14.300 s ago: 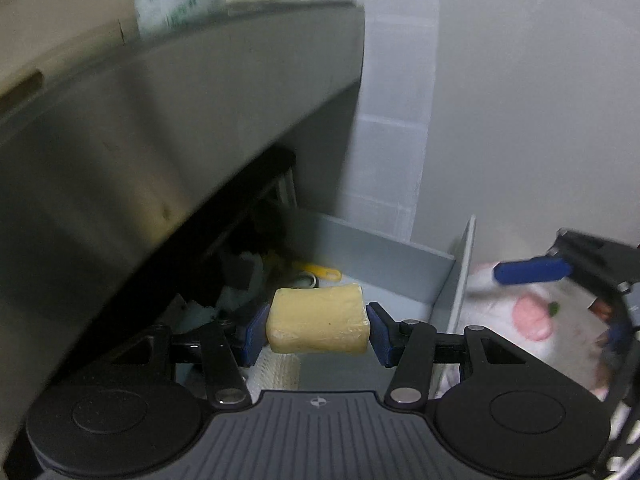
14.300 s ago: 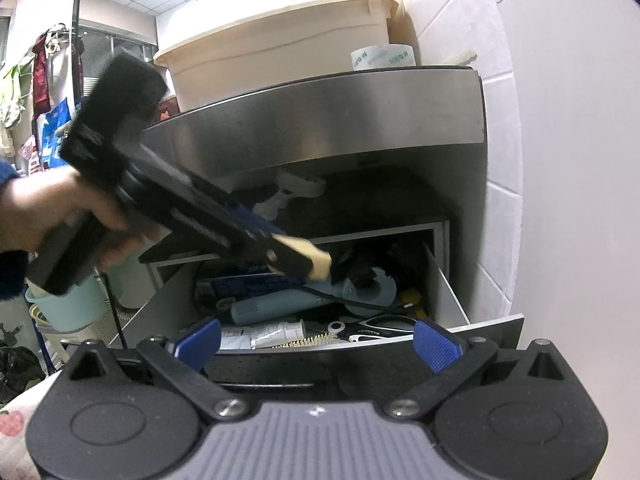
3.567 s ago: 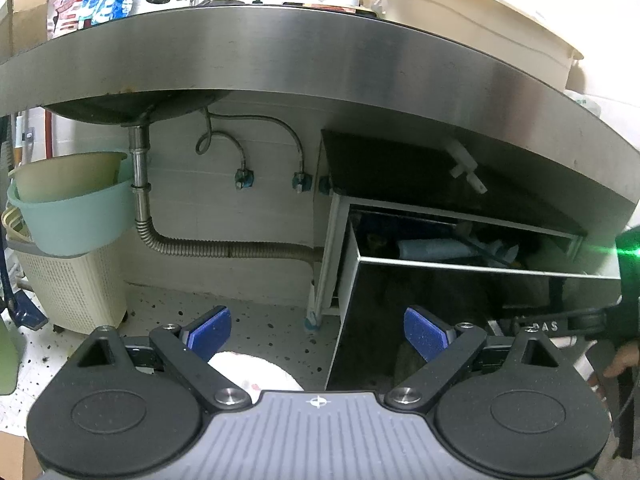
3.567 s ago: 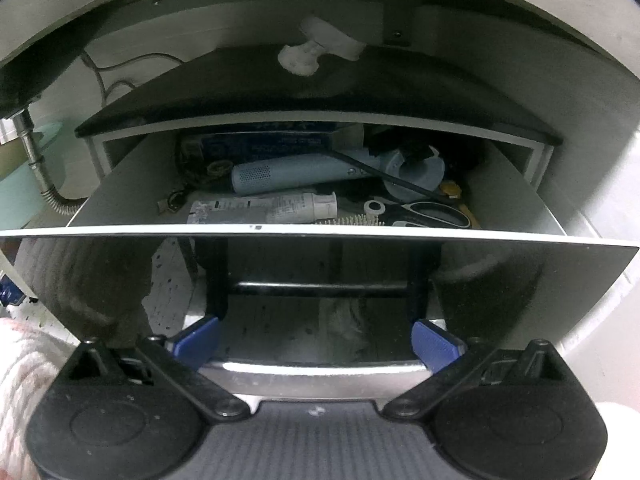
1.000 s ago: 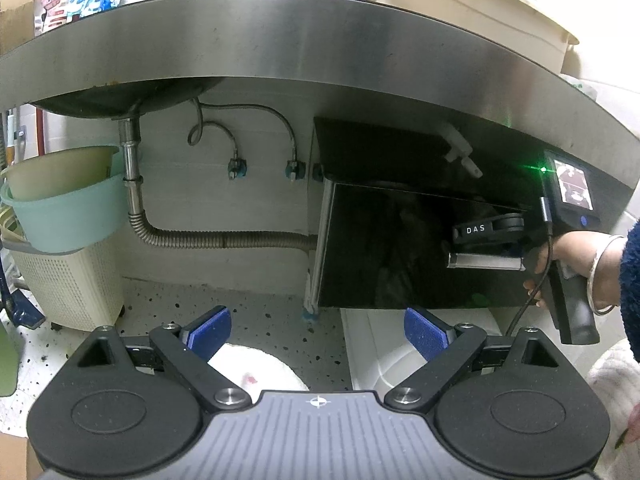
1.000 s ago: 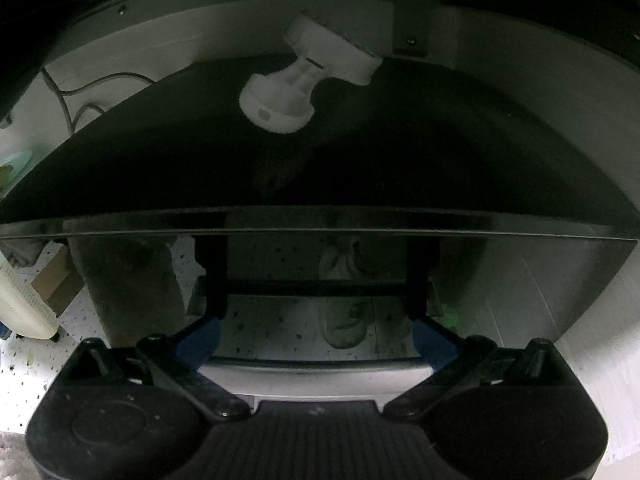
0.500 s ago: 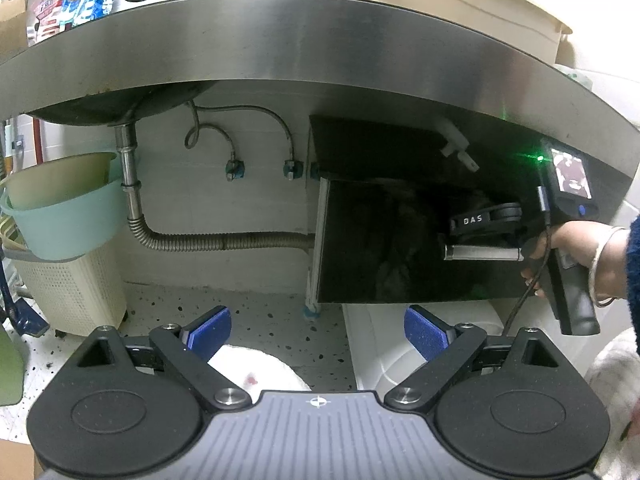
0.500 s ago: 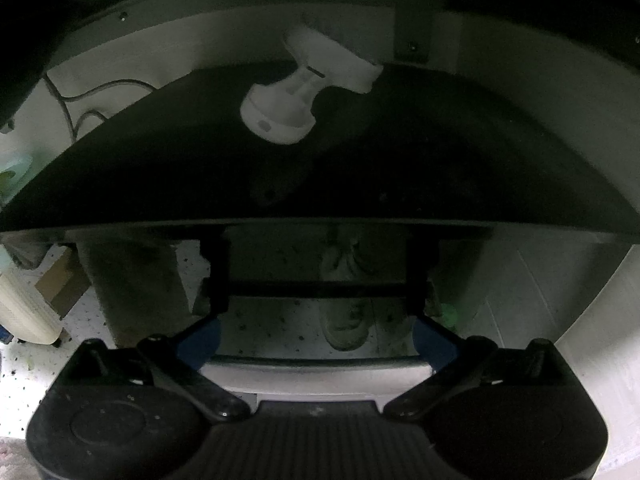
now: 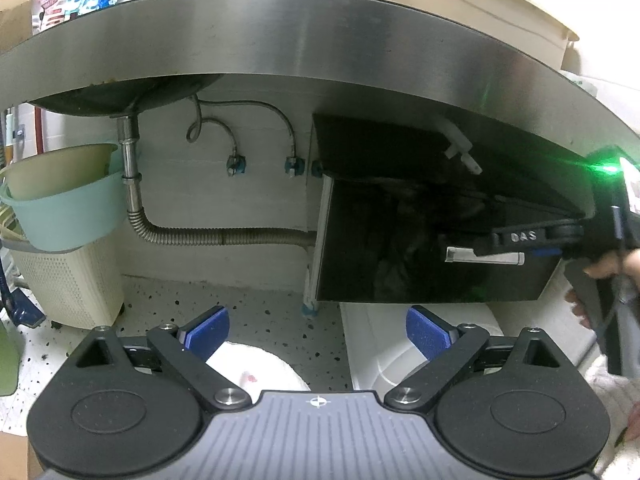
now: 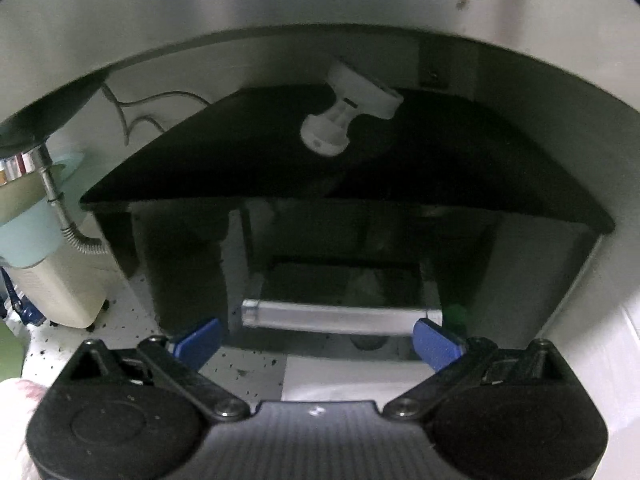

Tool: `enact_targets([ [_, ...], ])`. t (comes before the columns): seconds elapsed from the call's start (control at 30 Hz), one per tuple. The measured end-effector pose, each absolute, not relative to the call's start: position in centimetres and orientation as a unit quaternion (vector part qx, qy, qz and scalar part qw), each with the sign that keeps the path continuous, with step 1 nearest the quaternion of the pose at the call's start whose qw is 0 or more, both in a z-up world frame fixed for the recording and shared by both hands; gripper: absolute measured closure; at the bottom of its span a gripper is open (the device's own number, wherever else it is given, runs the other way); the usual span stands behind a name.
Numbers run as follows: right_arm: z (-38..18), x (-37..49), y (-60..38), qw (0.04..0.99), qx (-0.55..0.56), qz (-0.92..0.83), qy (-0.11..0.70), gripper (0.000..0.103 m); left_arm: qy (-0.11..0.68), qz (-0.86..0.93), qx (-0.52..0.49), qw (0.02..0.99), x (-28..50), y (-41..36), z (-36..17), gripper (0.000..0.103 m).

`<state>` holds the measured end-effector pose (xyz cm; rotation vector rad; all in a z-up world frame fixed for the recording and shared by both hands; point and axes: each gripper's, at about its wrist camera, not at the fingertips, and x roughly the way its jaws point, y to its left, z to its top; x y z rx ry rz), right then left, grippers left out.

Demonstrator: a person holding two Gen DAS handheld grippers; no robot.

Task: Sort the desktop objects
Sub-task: 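Back the right gripper away from the closed drawer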

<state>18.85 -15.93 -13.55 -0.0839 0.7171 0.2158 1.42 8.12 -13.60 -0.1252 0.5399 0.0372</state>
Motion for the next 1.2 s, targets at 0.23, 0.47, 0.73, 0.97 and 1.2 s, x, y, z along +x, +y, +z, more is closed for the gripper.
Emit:
enact_targets([
  [0.23,-12.9,15.2,-15.7,0.93,-0.026,0.112,0.35,0.0,0.271,0.02,-0.06,0.96,1.7,8.0,-13.6,0.007],
  [0.47,-12.7,10.8,-15.9,0.931,-0.026,0.073,0.356,0.0,0.279,0.018,-0.052,0.959,1.8,7.9,-13.7,0.007],
  [0.73,-11.8,6.3,-17.1,0.939,-0.019,0.034,0.343,0.0,0.287,0.002,-0.041,0.957,2.2,7.6,-13.6,0.007],
  [0.97,-11.1,4.1,-18.5,0.939,-0.002,-0.003,0.343,0.0,0.311,-0.004,-0.044,0.949,3.1,7.5,-13.3,0.007],
  [1.2,-9.4,3.0,-18.8,0.948,0.011,-0.007,0.317,0.0,0.357,0.024,-0.051,0.932,3.8,5.9,-11.8,0.007],
])
